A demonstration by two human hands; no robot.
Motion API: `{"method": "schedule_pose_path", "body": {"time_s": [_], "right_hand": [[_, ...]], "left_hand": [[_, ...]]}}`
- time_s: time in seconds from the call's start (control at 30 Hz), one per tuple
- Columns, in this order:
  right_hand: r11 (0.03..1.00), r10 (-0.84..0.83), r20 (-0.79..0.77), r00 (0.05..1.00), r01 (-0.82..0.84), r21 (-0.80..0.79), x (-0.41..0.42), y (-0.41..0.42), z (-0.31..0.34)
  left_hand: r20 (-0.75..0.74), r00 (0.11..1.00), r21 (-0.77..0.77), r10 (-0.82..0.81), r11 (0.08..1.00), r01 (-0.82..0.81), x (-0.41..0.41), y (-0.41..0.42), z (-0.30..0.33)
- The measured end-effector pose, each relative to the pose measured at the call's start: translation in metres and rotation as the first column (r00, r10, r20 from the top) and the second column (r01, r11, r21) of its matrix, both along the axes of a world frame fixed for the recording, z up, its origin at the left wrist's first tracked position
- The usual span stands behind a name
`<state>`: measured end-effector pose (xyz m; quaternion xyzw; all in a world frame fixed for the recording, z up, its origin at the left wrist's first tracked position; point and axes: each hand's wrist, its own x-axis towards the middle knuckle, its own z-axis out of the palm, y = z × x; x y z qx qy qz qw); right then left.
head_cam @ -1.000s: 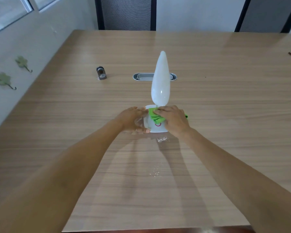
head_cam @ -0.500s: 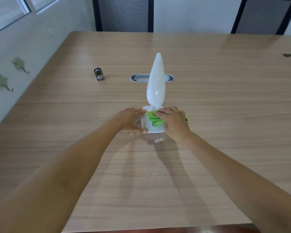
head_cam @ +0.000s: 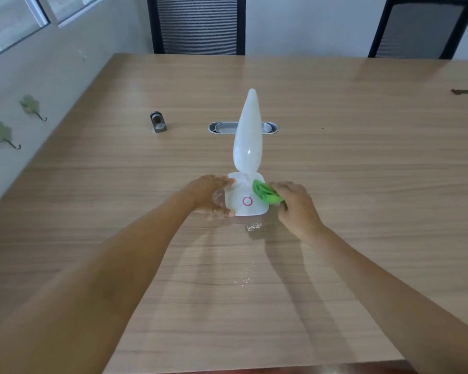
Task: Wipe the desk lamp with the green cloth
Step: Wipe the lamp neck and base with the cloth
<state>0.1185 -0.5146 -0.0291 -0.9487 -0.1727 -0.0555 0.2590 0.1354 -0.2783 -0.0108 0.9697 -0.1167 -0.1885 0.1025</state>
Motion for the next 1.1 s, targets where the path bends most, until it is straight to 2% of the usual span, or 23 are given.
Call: {"method": "schedule_pose_path", "body": {"time_s": [0.1,0.27,0.37,0.47,0.6,0.67,0.87,1.0,1.1], "right_hand": [[0.995,-0.096,-0.023,0.995,0.096,0.001,0.032,0.013,0.003],[0.991,-0.019,-0.199,0.98,-0.007,-0.131,0.032,0.025,-0.002],[0.989,0.06,-0.143,0.988,-0.078,-0.126,0.013,0.012,-0.002],[0.964,0.131,-0.128,0.983,-0.157,-0.214,-0.008,-0.014,-0.006],[0.993,-0.014,-0.067,0.998,0.006,-0.12,0.002,-0.027,-0.005],[0.997,-0.03,-0.048,0.998,0.026,-0.078,0.018,-0.014,-0.003],[0.988,0.043,-0.091,0.995,-0.056,-0.142,-0.002,0.032,0.0],[0.959,0.195,-0.078,0.978,-0.207,-0.195,-0.032,0.017,0.003],[0.972,0.195,0.045,0.98,-0.187,-0.141,-0.028,0.022,0.012]], "left_hand": [[-0.012,1.0,-0.007,0.012,1.0,-0.012,0.0,-0.001,0.002],[-0.029,0.999,-0.001,0.022,1.0,-0.022,-0.001,-0.001,0.0],[-0.02,0.999,-0.002,0.033,0.999,-0.033,0.001,0.001,-0.003],[-0.026,0.999,-0.008,0.042,0.999,-0.042,0.002,0.002,-0.005],[-0.019,0.999,-0.002,0.032,0.999,-0.032,0.001,0.0,-0.003],[-0.015,1.0,0.002,0.024,1.0,-0.024,0.001,-0.001,-0.001],[-0.021,1.0,-0.026,0.023,0.999,-0.023,0.001,0.0,-0.001],[-0.004,1.0,-0.031,0.013,0.999,-0.013,0.002,0.005,-0.007],[0.016,1.0,-0.054,-0.007,0.999,0.008,0.0,0.007,-0.01]]}}
